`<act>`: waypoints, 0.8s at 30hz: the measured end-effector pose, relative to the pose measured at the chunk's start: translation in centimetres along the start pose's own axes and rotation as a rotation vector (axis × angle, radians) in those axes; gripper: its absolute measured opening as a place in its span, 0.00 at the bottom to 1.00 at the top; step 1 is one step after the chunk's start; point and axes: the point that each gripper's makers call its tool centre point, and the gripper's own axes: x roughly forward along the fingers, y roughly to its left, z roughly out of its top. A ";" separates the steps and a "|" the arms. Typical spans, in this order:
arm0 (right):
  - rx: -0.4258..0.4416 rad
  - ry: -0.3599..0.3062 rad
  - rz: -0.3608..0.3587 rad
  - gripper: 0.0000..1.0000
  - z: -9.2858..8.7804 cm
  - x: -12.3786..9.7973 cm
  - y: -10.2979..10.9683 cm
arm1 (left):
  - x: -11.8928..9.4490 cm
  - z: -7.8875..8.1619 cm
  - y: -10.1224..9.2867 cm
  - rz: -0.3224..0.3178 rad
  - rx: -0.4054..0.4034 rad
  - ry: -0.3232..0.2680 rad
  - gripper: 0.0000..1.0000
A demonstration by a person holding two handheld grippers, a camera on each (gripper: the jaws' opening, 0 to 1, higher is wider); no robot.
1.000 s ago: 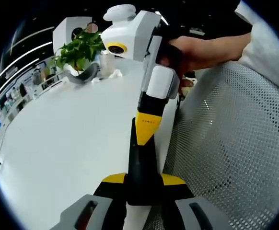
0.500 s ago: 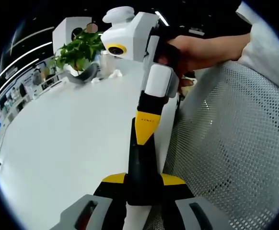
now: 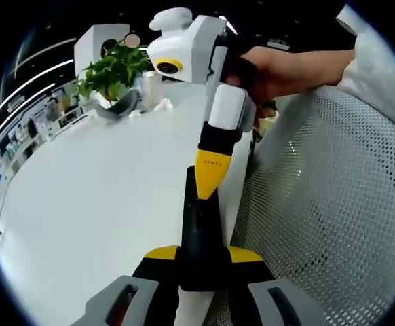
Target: Press the specified remote control buttons in sequence, fully releasing each button before pressing the next.
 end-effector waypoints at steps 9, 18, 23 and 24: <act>0.000 0.043 -0.009 0.00 -0.8 0.1 0.1 | -0.1 0.0 0.0 0.000 -0.001 0.000 0.25; -0.019 0.066 -0.015 0.00 -1.0 0.5 0.0 | -0.1 0.1 0.0 0.000 -0.001 0.000 0.25; -0.004 0.065 -0.006 0.00 -1.1 0.6 -0.1 | 0.0 0.1 0.0 -0.001 -0.003 -0.002 0.25; -0.003 0.066 -0.005 0.00 -1.1 0.6 -0.1 | 0.0 0.1 0.0 -0.001 -0.003 -0.002 0.25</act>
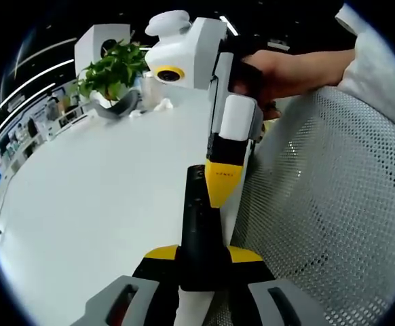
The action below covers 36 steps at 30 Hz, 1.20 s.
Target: Press the specified remote control buttons in sequence, fully releasing each button before pressing the next.
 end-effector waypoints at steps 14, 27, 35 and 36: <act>0.067 0.002 0.043 0.00 0.1 0.1 -0.2 | 0.1 0.0 0.1 -0.001 0.000 -0.002 0.25; 0.107 0.000 0.061 0.00 0.1 0.0 -0.1 | 0.0 0.0 0.0 -0.001 0.002 -0.002 0.25; 0.081 -0.006 0.044 0.00 0.0 0.2 0.0 | 0.1 -0.1 0.1 -0.001 0.004 -0.001 0.25; 0.080 -0.008 0.044 0.00 0.1 0.2 0.0 | 0.1 -0.1 0.1 -0.001 0.004 -0.001 0.25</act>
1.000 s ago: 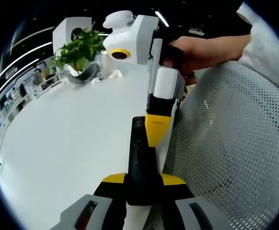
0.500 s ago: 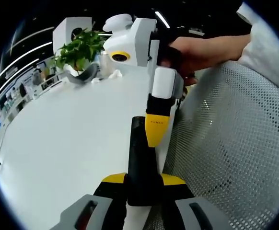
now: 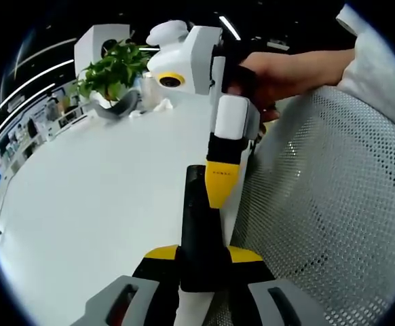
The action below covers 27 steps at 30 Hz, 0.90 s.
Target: Press the specified remote control buttons in sequence, fully releasing each button before pressing the next.
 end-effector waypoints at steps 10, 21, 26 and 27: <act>0.054 -0.005 0.036 0.00 0.0 0.0 0.0 | 0.1 0.0 -0.1 0.000 0.001 0.001 0.25; 0.084 -0.008 0.057 0.00 0.2 -0.2 -0.1 | 0.1 0.1 0.0 0.000 -0.001 0.000 0.25; 0.160 -0.068 0.136 0.00 1.3 -0.5 0.6 | 0.1 0.1 0.0 0.000 -0.002 -0.001 0.25; 0.173 -0.073 0.149 0.00 1.4 -0.5 0.7 | 0.1 0.1 0.0 0.000 -0.002 -0.001 0.25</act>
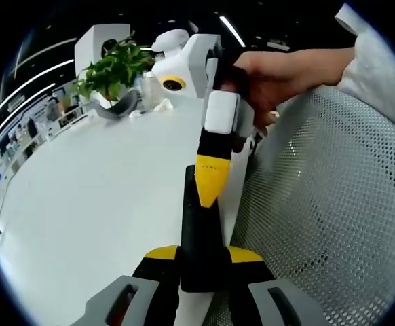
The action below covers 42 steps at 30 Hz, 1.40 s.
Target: Press the specified remote control buttons in sequence, fully releasing each button before pressing the next.
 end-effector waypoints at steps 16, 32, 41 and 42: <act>-0.057 0.023 -0.007 0.00 -0.3 0.5 0.7 | -0.1 0.1 -0.1 0.000 -0.002 -0.003 0.25; -0.120 0.040 -0.042 0.00 -0.3 1.1 0.3 | 0.0 0.0 -0.1 -0.001 -0.003 -0.005 0.25; -0.168 0.033 -0.068 0.00 -0.3 1.2 0.4 | 0.0 0.0 0.0 0.001 -0.007 -0.007 0.25; -0.170 0.028 -0.072 0.00 -0.2 1.2 0.3 | 0.0 0.0 0.0 0.001 -0.009 -0.007 0.25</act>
